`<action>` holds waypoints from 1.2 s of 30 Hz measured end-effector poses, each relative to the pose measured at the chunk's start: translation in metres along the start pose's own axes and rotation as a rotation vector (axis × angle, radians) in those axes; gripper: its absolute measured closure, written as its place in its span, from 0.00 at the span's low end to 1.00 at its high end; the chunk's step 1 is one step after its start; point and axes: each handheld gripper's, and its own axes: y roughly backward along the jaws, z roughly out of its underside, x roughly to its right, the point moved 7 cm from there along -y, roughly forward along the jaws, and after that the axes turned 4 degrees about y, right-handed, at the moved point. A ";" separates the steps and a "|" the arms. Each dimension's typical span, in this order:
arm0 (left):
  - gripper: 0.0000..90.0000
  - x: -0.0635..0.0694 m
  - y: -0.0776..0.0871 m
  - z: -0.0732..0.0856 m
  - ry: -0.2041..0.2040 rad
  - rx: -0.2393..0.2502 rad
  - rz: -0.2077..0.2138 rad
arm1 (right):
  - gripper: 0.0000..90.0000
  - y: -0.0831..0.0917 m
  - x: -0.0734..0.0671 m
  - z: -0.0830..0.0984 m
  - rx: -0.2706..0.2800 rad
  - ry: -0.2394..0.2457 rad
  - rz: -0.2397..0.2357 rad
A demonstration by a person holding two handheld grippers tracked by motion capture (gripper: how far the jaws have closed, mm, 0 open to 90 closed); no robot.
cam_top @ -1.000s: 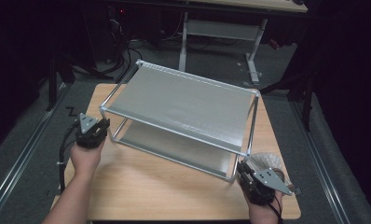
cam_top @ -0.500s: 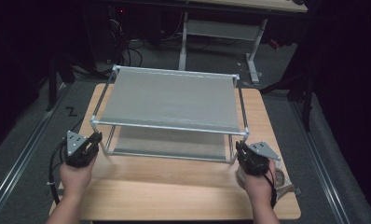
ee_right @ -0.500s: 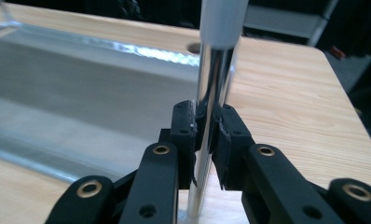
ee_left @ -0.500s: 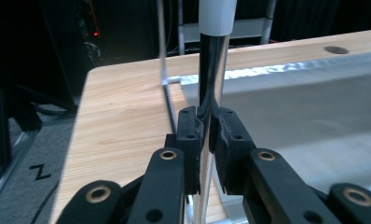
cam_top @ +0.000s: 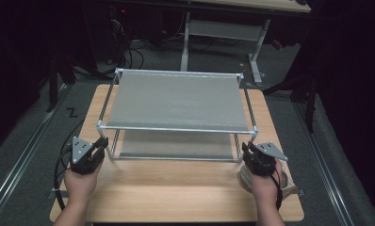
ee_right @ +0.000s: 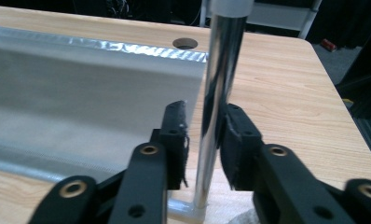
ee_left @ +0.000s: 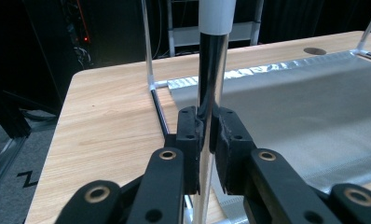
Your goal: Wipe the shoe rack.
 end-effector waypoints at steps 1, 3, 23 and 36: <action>0.88 -0.001 0.000 -0.001 0.013 0.004 0.008 | 0.76 0.003 -0.002 0.001 0.003 0.000 0.003; 0.80 -0.001 0.004 -0.001 0.028 0.009 0.005 | 0.71 0.009 -0.005 0.002 0.020 0.001 0.005; 0.57 0.135 0.025 0.058 -0.115 -0.088 0.320 | 0.45 0.041 -0.100 0.027 0.059 0.148 -0.187; 0.53 0.153 0.021 0.071 -0.209 -0.144 0.397 | 0.41 0.028 -0.106 0.062 -0.058 0.152 -0.181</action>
